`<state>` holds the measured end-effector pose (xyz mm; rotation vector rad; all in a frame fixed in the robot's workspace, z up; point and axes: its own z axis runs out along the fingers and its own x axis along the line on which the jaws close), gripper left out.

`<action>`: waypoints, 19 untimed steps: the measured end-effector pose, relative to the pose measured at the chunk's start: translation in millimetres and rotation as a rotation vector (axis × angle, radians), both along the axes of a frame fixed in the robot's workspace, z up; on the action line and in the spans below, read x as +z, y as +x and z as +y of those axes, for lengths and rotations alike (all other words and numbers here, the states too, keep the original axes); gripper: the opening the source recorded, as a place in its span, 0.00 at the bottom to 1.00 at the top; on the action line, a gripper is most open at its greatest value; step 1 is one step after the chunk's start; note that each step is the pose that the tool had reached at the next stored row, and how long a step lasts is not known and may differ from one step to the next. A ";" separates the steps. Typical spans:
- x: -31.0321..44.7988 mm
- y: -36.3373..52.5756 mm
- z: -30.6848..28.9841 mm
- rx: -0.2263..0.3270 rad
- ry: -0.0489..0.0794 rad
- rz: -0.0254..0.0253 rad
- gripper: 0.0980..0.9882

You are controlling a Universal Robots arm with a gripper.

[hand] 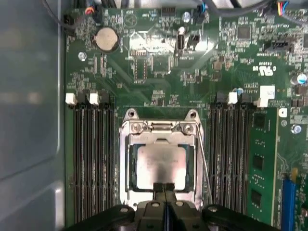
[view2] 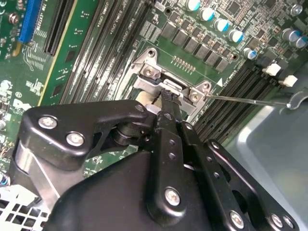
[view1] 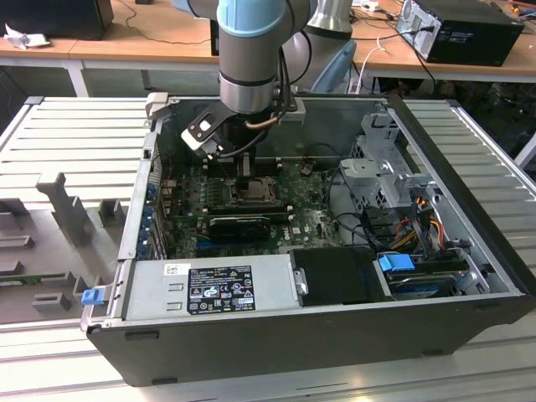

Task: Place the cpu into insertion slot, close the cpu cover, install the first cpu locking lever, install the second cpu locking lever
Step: 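Close the cpu cover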

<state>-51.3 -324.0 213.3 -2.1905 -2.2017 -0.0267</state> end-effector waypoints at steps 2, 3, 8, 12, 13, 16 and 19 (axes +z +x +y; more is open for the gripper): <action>-4.3 -0.1 0.0 0.000 0.000 0.0000 0.01; -5.3 -0.3 0.0 0.000 0.000 0.0000 0.01; -9.8 -0.5 0.0 0.000 0.000 -0.0005 0.01; 3.5 -0.5 0.0 0.000 0.000 -0.0006 0.01; 3.5 0.3 0.0 0.000 0.000 -0.0007 0.01; 3.6 4.6 0.0 0.000 0.000 0.0000 0.01; 3.6 8.0 0.0 0.000 0.000 0.0002 0.01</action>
